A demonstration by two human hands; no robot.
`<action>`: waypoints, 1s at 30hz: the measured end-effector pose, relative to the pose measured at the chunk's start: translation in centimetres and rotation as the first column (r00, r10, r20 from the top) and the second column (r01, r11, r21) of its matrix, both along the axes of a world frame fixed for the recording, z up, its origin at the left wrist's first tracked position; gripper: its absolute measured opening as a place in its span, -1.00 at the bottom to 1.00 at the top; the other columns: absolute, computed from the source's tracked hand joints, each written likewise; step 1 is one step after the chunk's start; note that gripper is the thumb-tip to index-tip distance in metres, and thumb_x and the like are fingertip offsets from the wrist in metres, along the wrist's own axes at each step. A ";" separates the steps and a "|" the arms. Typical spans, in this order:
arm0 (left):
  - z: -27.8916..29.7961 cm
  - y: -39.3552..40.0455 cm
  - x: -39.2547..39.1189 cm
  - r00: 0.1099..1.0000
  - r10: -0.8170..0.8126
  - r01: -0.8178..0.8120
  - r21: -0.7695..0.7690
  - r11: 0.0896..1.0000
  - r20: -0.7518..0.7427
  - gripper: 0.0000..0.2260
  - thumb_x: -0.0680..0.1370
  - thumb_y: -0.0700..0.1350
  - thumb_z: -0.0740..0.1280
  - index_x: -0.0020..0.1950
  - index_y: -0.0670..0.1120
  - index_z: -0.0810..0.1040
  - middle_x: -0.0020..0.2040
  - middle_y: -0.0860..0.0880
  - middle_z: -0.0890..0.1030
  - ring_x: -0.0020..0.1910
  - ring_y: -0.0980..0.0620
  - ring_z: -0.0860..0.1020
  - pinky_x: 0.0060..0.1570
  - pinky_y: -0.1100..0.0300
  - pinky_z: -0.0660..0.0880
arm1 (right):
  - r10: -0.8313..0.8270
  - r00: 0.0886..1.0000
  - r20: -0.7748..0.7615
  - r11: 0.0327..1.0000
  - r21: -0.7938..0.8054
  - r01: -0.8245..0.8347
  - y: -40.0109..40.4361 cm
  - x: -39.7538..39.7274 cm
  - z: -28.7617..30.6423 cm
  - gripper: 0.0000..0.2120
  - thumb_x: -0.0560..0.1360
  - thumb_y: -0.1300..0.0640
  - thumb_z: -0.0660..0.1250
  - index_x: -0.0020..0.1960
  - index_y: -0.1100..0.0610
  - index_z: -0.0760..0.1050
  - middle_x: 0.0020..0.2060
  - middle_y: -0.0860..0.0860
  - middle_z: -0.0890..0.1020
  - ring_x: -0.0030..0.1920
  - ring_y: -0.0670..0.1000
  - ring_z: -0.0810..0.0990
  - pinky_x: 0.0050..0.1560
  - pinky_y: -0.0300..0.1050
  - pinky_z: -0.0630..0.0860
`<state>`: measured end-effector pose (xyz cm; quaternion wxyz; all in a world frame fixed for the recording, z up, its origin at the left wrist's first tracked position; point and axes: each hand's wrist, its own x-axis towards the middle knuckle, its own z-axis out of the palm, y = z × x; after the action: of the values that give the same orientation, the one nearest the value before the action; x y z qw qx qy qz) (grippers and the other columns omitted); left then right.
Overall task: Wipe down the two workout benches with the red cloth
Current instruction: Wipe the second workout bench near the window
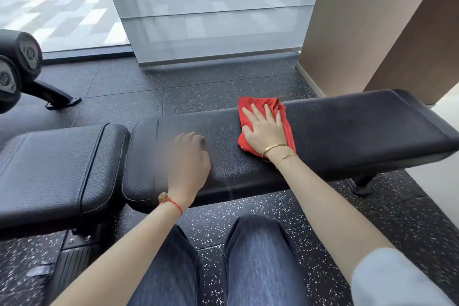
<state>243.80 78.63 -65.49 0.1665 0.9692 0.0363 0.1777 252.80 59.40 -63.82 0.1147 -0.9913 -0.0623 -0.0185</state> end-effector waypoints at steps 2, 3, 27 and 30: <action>0.1 0.0 -0.1 1.000 -0.001 0.001 -0.004 1.000 0.003 -0.69 0.50 -0.17 0.28 0.24 -0.09 0.56 0.29 -0.07 0.56 0.34 -0.15 0.43 0.42 -0.21 0.22 | 0.055 0.998 0.013 0.998 0.011 -0.055 1.3 -1.4 -0.2 -0.45 0.57 -0.11 0.05 0.55 -0.13 0.10 0.57 -0.10 0.10 0.57 0.10 -0.04 0.53 0.18 -0.21; 0.1 0.0 -0.1 1.000 -0.001 0.001 -0.006 1.000 0.004 -0.69 0.50 -0.16 0.28 0.23 -0.08 0.56 0.29 -0.07 0.56 0.34 -0.14 0.43 0.41 -0.20 0.23 | 0.073 0.997 0.019 0.997 0.021 -0.074 1.7 -2.1 -0.3 -0.45 0.58 -0.12 0.05 0.55 -0.13 0.10 0.57 -0.10 0.10 0.57 0.09 -0.04 0.53 0.17 -0.21; 0.3 0.2 -0.2 1.000 -0.009 0.010 -0.021 1.000 0.018 -0.70 0.49 -0.15 0.26 0.22 -0.07 0.57 0.28 -0.04 0.56 0.35 -0.11 0.43 0.40 -0.20 0.25 | -0.157 0.979 0.130 0.895 0.439 0.085 -0.4 -7.1 0.6 -0.56 0.41 -0.05 0.46 0.14 0.20 0.46 0.08 0.11 0.59 0.16 0.14 0.52 0.22 0.00 0.40; 0.1 0.4 -0.2 0.999 -0.011 0.013 -0.049 0.999 0.039 -0.71 0.48 -0.16 0.27 0.19 -0.07 0.58 0.25 -0.03 0.57 0.34 -0.11 0.44 0.40 -0.20 0.25 | -0.152 0.981 0.116 0.863 0.500 0.075 0.4 -7.1 1.4 -0.61 0.38 0.05 0.49 0.07 0.14 0.40 -0.02 0.09 0.64 0.06 0.17 0.60 0.06 0.01 0.50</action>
<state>243.64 79.01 -65.37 0.1918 0.9614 0.0318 0.1945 245.66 59.76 -62.39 0.3575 -0.9266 -0.0054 -0.1160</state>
